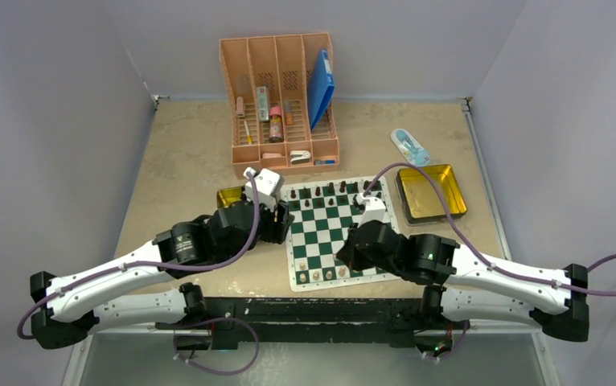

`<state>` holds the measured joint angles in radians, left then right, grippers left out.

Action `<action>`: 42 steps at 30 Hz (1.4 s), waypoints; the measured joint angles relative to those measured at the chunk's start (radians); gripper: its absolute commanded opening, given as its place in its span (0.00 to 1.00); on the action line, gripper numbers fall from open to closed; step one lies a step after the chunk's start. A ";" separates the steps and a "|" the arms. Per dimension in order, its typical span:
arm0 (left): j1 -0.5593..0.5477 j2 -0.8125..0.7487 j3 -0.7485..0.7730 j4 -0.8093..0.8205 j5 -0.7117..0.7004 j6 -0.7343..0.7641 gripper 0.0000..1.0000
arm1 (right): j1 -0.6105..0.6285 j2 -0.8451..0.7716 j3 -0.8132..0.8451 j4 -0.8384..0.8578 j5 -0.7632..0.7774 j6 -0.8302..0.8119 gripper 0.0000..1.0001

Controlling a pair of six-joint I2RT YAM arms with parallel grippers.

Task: Set up the chess pieces on the board
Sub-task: Place the chess piece on the chessboard.

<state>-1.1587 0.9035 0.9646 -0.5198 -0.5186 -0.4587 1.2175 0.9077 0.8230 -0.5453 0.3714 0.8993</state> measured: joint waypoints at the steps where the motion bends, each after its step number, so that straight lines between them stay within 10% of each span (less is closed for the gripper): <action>1: 0.000 -0.010 -0.001 -0.011 -0.013 0.016 0.56 | 0.003 0.003 0.006 -0.040 0.004 0.026 0.00; 12: 0.000 -0.202 -0.059 -0.043 -0.063 0.086 0.56 | 0.008 0.048 0.145 -0.398 0.028 0.216 0.00; 42: -0.021 -0.380 -0.063 -0.089 -0.055 0.089 0.56 | -0.185 0.215 -0.002 -0.417 0.004 0.213 0.03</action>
<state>-1.1797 0.5240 0.9012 -0.6090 -0.5739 -0.3698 1.0328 1.1225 0.8215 -0.9627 0.3752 1.1122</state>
